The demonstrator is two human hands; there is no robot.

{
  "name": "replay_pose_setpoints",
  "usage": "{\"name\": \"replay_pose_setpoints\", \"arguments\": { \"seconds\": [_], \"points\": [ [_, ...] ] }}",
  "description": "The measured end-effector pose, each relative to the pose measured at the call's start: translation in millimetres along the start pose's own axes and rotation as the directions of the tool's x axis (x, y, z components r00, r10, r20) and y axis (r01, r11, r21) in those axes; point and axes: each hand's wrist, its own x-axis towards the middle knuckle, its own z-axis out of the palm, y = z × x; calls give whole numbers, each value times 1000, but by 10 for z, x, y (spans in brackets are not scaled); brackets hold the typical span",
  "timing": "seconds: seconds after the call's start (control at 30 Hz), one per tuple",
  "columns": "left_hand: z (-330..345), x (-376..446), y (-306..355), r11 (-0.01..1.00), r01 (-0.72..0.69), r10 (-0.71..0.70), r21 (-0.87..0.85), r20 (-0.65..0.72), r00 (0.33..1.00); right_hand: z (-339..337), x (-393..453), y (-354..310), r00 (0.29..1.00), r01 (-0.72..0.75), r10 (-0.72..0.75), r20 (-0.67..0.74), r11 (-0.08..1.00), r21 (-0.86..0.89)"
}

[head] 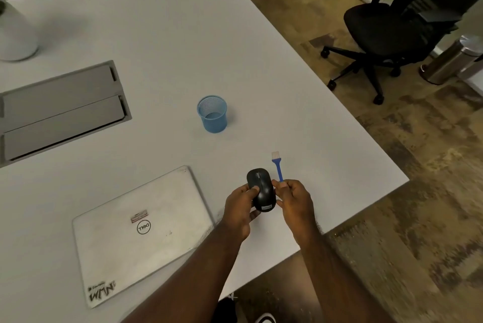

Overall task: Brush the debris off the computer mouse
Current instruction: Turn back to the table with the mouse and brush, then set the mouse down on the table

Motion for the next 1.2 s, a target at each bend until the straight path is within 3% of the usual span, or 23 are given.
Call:
{"name": "replay_pose_setpoints", "arguments": {
  "seconds": [0.27,0.63,0.9,1.2],
  "points": [
    [63,487,121,995,-30,32,93,-21,999,184,491,5,1000,0,-1,-9,997,-78],
    [212,963,163,967,-74,115,242,-163,980,340,1014,48,1000,-2,-1,-12,979,-202],
    [167,1065,121,903,-104,202,417,-198,959,421,1107,117,1000,-2,1,-3,959,-284],
    [169,1099,153,846,-114,280,521,-253,926,426,1184,121,1000,13,-10,15,975,-224]
  ]
}}
